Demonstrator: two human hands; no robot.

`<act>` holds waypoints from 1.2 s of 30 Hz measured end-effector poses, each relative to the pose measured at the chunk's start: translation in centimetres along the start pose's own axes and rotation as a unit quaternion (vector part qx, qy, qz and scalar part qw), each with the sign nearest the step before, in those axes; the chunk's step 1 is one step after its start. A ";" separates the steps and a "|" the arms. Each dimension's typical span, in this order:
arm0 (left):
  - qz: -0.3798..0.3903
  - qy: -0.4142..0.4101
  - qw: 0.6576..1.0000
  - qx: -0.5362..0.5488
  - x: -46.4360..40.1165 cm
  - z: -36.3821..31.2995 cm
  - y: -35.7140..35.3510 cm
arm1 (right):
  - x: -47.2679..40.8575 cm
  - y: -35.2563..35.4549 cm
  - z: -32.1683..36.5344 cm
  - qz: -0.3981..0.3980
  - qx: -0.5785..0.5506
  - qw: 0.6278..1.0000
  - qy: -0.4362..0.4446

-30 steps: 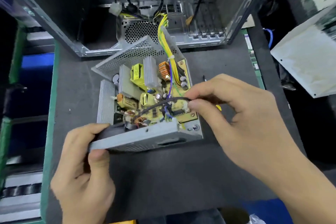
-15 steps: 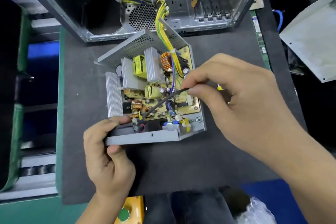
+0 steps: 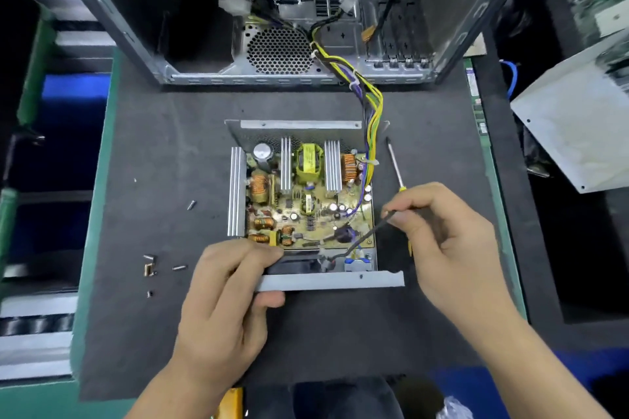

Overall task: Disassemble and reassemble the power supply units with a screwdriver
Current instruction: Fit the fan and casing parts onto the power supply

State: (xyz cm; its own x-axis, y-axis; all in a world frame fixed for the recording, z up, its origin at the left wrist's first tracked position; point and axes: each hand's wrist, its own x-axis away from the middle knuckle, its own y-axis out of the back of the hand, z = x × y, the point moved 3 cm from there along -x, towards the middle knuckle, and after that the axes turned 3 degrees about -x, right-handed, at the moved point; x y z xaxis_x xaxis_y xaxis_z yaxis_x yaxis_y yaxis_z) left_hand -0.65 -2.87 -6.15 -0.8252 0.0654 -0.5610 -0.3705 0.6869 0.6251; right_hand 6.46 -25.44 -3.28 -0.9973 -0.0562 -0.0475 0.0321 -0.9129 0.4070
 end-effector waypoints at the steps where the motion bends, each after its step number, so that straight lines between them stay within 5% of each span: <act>1: 0.002 -0.002 1.000 -0.003 0.1 -0.1 0.0 | 0.0 0.2 -0.1 -0.004 0.024 1.000 0.015; 18: 0.025 0.008 1.000 0.001 0.3 -0.2 0.4 | -2.7 -1.1 1.8 0.028 0.125 0.978 0.162; 36: 0.050 0.025 0.998 0.034 -0.2 -0.3 0.6 | -3.9 -2.2 2.7 0.105 0.322 0.923 0.183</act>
State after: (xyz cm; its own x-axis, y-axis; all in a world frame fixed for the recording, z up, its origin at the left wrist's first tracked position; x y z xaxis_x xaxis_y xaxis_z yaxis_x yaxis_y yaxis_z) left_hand -0.85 -2.68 -5.53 -0.8775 0.1011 -0.4688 -0.2572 0.7258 0.6380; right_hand 10.14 -22.15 -1.51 -0.8809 -0.4443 -0.1633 0.0582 -0.4441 0.8941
